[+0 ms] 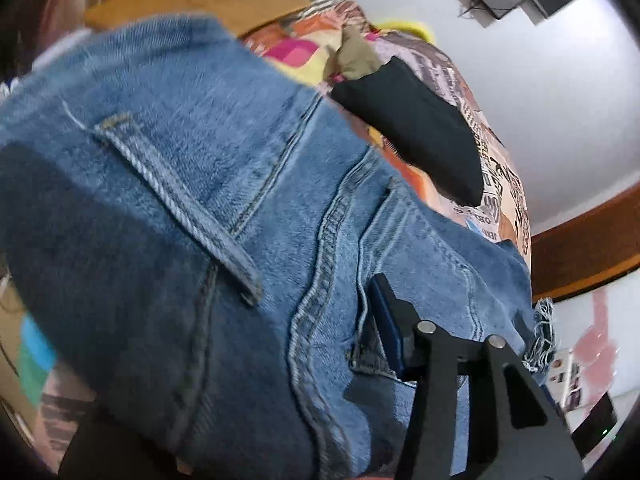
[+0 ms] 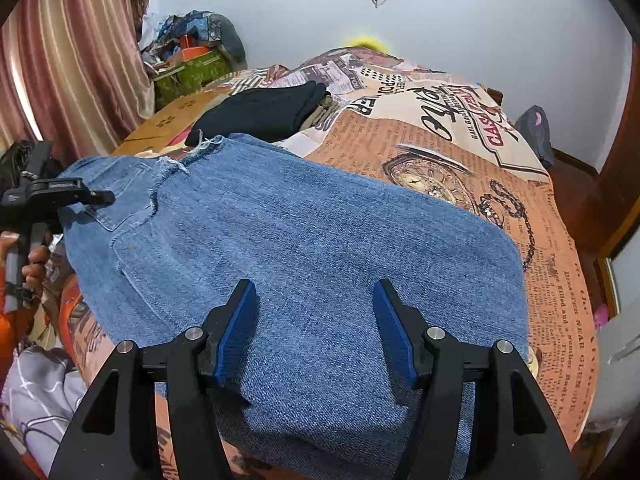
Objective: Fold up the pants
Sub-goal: 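Lift the waistband with the left gripper and fold it over the legs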
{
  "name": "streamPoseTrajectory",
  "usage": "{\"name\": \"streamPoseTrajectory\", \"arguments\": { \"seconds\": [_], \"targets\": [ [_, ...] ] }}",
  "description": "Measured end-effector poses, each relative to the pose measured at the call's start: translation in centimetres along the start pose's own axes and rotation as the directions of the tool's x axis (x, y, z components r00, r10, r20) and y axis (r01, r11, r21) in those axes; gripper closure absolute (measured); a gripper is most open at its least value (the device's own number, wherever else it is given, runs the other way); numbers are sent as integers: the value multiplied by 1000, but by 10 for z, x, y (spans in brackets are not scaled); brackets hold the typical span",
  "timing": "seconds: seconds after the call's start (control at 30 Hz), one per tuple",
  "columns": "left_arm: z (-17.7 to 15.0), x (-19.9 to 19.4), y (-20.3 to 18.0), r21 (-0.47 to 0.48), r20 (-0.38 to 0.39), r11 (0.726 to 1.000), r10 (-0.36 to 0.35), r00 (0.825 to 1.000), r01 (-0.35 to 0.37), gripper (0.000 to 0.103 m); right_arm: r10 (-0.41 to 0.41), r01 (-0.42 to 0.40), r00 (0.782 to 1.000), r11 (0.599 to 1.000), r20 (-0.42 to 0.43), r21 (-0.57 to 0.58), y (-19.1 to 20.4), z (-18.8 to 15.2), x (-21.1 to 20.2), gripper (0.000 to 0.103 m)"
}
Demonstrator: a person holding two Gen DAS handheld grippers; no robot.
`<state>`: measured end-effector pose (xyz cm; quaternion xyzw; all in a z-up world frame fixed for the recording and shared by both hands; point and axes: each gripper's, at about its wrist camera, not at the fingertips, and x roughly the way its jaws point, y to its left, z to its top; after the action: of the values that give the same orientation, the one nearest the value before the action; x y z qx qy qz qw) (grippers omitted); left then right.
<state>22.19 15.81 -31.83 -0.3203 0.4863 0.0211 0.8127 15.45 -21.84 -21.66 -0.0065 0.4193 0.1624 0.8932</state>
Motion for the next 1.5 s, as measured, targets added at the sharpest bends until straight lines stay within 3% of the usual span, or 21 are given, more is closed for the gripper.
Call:
{"name": "streamPoseTrajectory", "arguments": {
  "seconds": [0.1,0.27,0.43,0.6,0.77,0.97,1.07,1.2,1.3,1.5],
  "targets": [
    [-6,-2,-8,30,25,999,39,999,-40,57,4,-4,1000,1000,0,-4,0,0,-1,45],
    [-14,-27,-41,186,131,969,139,982,-162,66,17,-16,1000,1000,3,-9,-3,-1,0,45],
    [-15,-55,-69,265,200,941,158,967,-208,70,32,-33,999,999,22,12,-7,-3,-2,45],
    [-15,-88,-104,317,278,926,117,953,-206,79,68,-69,997,997,30,37,-12,-4,-5,45],
    [-26,-113,-161,438,360,867,74,930,-238,82,96,-100,993,994,71,50,-16,-6,-23,45],
    [-49,-137,-214,550,394,809,-32,919,-208,83,40,-43,995,999,88,27,-24,-11,-33,45],
    [-58,-142,-237,600,382,778,-74,921,-186,83,58,-59,998,996,9,60,-34,-18,-14,45],
    [-69,-144,-261,647,377,739,-95,921,-189,83,66,-68,997,996,29,60,-35,-23,-12,42],
    [-74,-144,-276,668,345,728,-116,932,-156,84,71,-73,997,995,35,63,-35,-23,-12,41],
    [-91,-141,-309,738,317,661,-162,934,-136,84,90,-95,994,992,62,80,-39,-27,-12,40]
  ]
}}
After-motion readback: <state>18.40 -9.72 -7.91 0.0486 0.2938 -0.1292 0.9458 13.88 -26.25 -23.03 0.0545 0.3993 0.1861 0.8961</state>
